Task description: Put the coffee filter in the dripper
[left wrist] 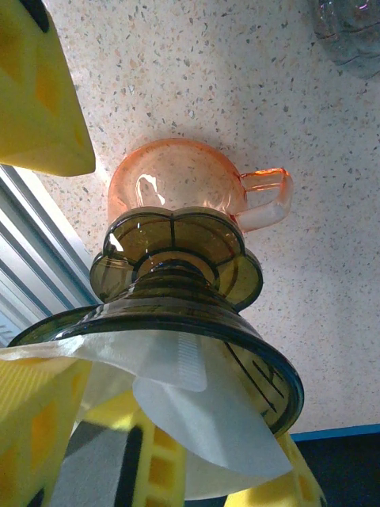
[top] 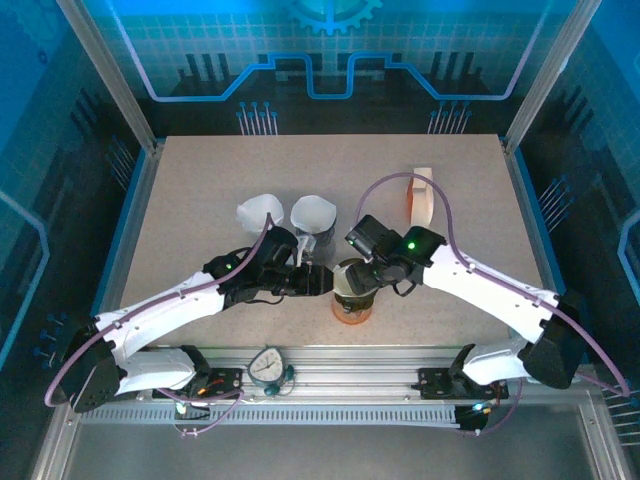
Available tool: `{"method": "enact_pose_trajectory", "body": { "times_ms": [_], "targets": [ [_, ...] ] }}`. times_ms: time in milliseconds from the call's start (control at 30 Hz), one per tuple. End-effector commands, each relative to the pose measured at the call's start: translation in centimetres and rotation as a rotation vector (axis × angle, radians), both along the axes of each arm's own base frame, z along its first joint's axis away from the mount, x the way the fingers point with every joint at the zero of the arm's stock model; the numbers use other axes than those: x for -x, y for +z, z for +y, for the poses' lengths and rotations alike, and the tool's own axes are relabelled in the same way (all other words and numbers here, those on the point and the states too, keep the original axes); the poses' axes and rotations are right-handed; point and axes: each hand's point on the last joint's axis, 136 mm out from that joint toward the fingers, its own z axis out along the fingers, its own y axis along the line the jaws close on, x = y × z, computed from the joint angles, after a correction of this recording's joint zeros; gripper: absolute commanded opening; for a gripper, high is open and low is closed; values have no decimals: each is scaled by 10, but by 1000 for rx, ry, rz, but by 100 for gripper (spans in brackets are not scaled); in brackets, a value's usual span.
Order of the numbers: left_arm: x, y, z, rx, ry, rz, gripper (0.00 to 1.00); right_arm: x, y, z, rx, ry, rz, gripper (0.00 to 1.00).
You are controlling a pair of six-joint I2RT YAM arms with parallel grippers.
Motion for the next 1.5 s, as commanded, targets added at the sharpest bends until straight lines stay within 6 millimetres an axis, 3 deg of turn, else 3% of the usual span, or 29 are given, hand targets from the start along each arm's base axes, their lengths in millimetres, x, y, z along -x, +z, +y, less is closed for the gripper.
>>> {"method": "enact_pose_trajectory", "body": {
  "times_ms": [0,433,667,900,1100,1233,1467],
  "targets": [
    [5,-5,-1,-2,-19,11,59,-4,-9,-5,11,-18,12,73],
    [6,-5,-2,5,-21,19,61,-5,-40,-6,46,-31,48,73],
    [5,2,0,29,-8,-15,70,-4,-52,-10,69,-43,62,73],
    [-5,23,-4,82,-14,-123,84,-3,-55,-12,76,-45,67,73],
    [-11,30,-14,91,-70,-171,83,-3,-54,-11,77,-42,65,73],
    [-16,26,-17,71,-85,-156,72,-3,-55,-12,78,-42,67,73],
    [-22,21,-22,57,-124,-193,64,-3,-55,-11,74,-45,67,73]
  ]
}}
